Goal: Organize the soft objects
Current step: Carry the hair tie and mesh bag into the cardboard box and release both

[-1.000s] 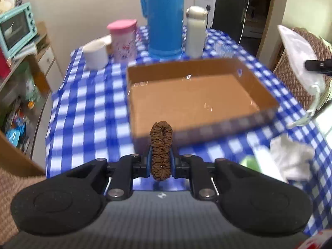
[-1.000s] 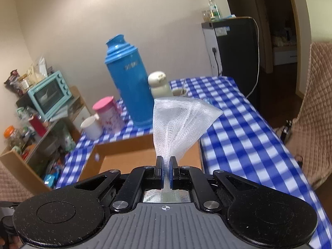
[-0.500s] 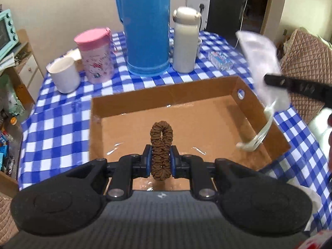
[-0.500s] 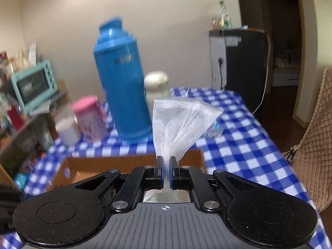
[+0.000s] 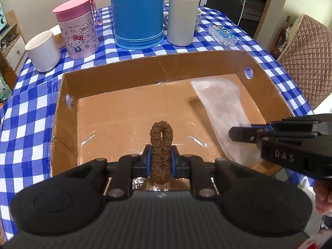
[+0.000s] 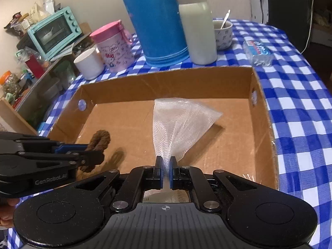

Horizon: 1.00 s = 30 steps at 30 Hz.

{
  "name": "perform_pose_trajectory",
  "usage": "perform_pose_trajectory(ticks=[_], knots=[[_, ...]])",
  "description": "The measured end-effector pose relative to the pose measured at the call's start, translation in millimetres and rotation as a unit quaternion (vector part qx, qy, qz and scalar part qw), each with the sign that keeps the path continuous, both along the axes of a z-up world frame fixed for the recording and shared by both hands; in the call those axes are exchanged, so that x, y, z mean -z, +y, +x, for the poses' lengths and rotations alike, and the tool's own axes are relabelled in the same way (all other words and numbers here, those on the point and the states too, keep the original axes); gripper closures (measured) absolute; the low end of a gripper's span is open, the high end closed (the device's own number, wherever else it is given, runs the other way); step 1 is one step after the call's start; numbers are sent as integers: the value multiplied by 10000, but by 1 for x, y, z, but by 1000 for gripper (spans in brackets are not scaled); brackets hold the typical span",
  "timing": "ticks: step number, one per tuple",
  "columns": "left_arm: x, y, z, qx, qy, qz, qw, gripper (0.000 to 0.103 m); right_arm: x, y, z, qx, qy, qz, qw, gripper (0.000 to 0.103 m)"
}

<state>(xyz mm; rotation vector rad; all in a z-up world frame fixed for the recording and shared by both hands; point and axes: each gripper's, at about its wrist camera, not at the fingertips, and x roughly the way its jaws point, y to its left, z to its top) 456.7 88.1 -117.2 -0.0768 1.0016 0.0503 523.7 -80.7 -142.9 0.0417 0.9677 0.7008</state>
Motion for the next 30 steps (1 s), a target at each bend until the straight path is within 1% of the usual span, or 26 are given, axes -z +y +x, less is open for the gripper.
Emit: perform_pose_trajectory(ticks=[2, 4, 5, 6, 7, 8, 10, 18, 30], knots=[[0, -1, 1, 30, -7, -8, 10000, 82, 0, 1, 2, -29, 68, 83, 9999, 98], [-2, -2, 1, 8, -31, 10, 10000, 71, -1, 1, 3, -11, 162, 64, 9998, 96], [-2, -2, 1, 3, -33, 11, 10000, 68, -1, 2, 4, 11, 165, 11, 9999, 88], [-2, -2, 1, 3, -44, 3, 10000, 66, -1, 2, 3, 35, 136, -69, 9999, 69], [-3, -2, 1, -2, -48, -6, 10000, 64, -1, 2, 2, 65, 86, -152, 9998, 57], [-3, -1, 1, -8, -37, -10, 10000, 62, -2, 1, 0, 93, 8, -171, 9998, 43], [-3, -1, 0, -8, -30, -4, 10000, 58, -5, -1, -3, 87, -81, -146, 9998, 41], [-13, 0, -11, -100, -14, -14, 9999, 49, -19, -11, -14, 201, -120, -72, 9997, 40], [-59, -8, -47, -168, -303, 77, 9994, 48, -54, -37, -43, 473, -228, 142, 9985, 40]])
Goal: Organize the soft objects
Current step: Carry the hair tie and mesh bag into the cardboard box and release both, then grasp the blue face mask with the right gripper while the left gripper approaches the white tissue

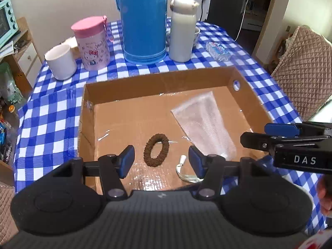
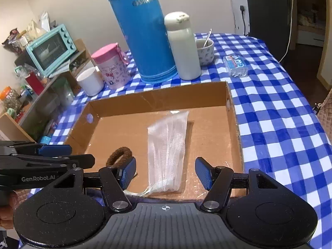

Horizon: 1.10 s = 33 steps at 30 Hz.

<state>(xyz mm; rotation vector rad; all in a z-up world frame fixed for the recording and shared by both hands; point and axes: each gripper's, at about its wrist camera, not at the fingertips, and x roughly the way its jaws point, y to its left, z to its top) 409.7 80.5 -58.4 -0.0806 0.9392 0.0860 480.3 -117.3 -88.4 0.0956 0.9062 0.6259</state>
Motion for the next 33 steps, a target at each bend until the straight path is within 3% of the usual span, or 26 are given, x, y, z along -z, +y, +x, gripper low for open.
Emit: perform_pose_trajectory(ticks=[18, 33], knots=[[-52, -17, -79, -106, -428, 35, 9990, 48, -55, -35, -69, 122, -245, 300, 9992, 40], [-55, -17, -157, -320, -370, -70, 9988, 48, -58, -62, -127, 109, -21, 390, 9992, 40]])
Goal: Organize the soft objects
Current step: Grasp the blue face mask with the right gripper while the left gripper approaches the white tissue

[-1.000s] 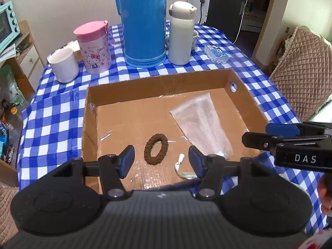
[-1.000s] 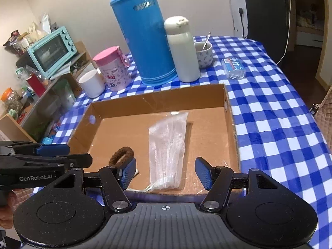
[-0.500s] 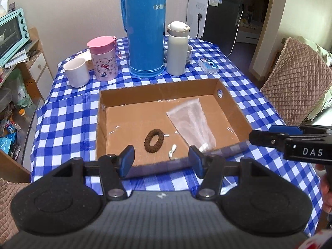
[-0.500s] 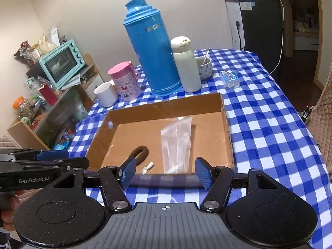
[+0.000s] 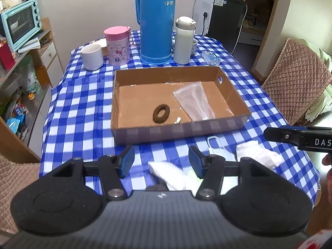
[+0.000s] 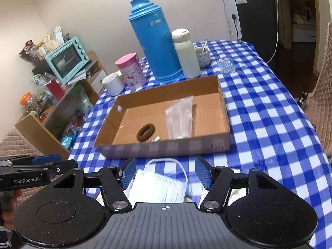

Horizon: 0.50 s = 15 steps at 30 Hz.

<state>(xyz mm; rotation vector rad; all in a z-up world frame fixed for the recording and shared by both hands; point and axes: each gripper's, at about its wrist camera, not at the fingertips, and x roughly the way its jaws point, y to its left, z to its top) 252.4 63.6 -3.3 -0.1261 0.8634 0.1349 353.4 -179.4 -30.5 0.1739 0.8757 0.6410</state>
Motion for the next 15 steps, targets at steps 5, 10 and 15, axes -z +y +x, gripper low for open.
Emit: perform_pose_trajectory(ticks=[5, 10, 15], knots=[[2, -3, -15, -11, 39, -43, 10000, 48, 4, -3, -16, -48, 119, 5, 9999, 40], [5, -8, -25, 22, 87, -122, 9999, 48, 7, -3, -29, -137, 206, -5, 9997, 40], [11, -16, -30, 108, 172, -188, 9996, 48, 14, 0, -38, -193, 342, -58, 9992, 40]])
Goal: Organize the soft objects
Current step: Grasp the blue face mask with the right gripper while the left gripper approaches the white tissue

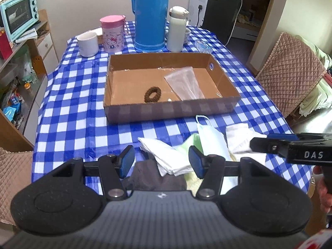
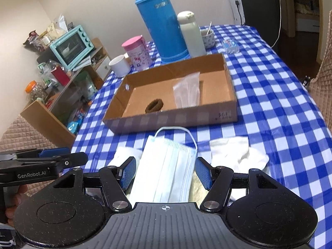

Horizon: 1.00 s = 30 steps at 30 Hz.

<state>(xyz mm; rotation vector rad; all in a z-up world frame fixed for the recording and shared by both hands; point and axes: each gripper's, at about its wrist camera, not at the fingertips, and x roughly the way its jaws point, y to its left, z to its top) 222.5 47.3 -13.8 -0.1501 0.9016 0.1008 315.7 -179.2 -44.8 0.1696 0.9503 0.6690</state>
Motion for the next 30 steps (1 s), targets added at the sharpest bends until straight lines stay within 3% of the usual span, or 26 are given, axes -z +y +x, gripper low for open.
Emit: perform_pose_trajectory(ticks=[30], knots=[[30, -9, 9, 163, 428, -78, 9989, 48, 43, 31, -3, -309, 677, -277, 9968, 40]])
